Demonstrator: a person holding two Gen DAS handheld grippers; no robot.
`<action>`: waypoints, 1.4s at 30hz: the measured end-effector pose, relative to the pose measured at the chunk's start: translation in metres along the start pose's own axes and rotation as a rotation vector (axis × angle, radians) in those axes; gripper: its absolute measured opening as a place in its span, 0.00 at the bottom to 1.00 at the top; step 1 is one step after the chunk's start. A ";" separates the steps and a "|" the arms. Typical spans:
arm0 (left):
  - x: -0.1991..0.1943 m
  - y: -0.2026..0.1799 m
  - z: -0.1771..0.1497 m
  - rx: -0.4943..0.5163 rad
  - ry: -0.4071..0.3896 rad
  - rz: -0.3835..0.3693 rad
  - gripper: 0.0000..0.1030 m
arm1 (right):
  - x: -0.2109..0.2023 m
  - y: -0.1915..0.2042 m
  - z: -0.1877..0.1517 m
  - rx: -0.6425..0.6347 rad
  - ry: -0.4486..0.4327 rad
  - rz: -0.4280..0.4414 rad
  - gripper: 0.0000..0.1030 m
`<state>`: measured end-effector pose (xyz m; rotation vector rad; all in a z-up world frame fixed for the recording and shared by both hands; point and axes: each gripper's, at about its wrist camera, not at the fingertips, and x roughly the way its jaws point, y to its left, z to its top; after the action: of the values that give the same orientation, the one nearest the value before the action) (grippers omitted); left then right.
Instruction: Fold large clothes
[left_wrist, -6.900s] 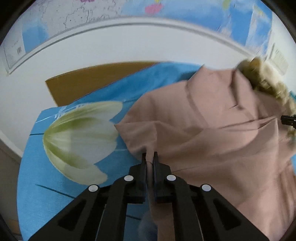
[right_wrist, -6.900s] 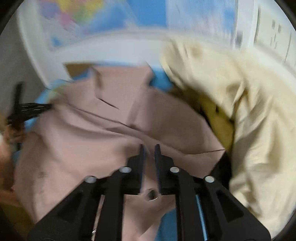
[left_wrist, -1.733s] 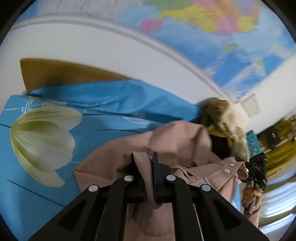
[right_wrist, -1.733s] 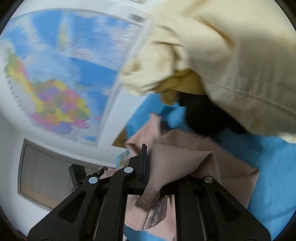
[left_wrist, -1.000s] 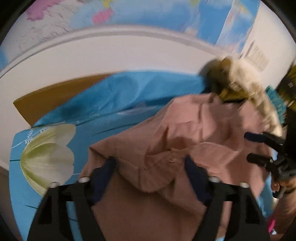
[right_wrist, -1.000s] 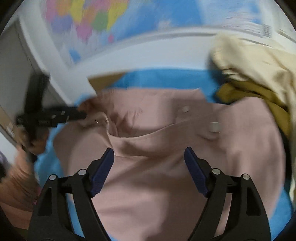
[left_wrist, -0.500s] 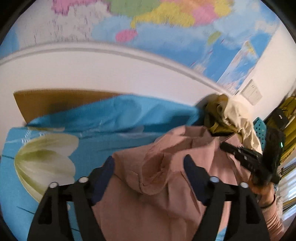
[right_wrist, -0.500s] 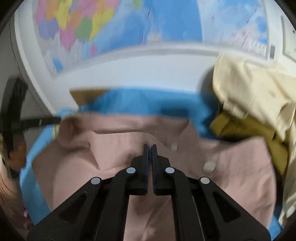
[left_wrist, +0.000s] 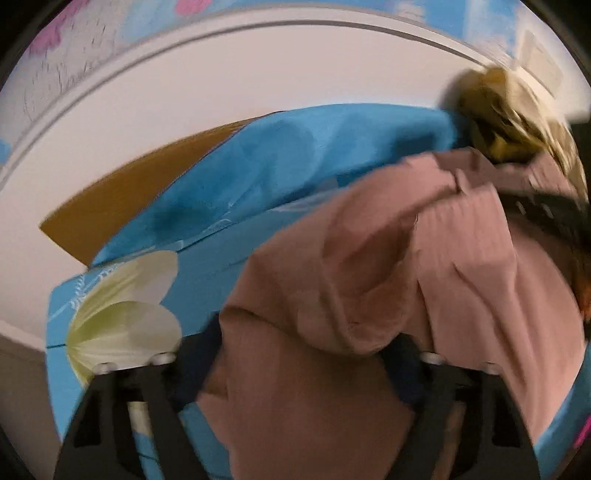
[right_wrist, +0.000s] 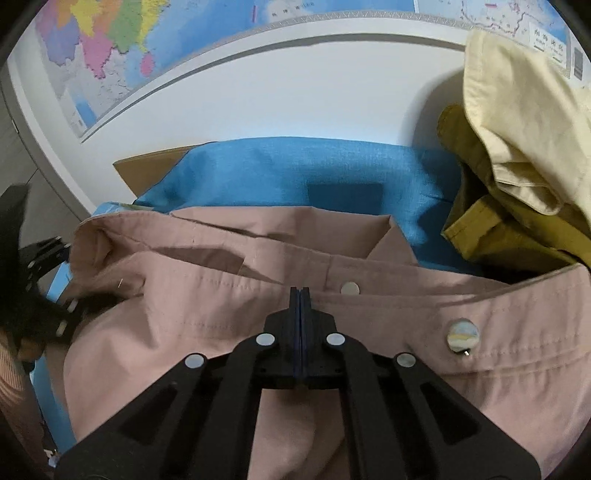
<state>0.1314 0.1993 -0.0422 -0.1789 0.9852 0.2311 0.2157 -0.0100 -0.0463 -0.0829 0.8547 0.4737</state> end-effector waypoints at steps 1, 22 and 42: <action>0.003 0.007 0.008 -0.044 0.007 -0.013 0.55 | -0.003 -0.001 -0.001 0.004 -0.008 0.000 0.14; -0.060 0.050 -0.094 -0.205 -0.175 -0.230 0.93 | -0.145 -0.087 -0.176 0.190 -0.105 0.104 0.82; -0.041 0.046 -0.115 -0.339 -0.082 -0.349 0.38 | -0.148 -0.105 -0.184 0.185 0.031 -0.024 0.08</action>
<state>0.0050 0.2095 -0.0724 -0.6407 0.8128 0.0825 0.0487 -0.2061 -0.0698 0.0699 0.9234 0.3701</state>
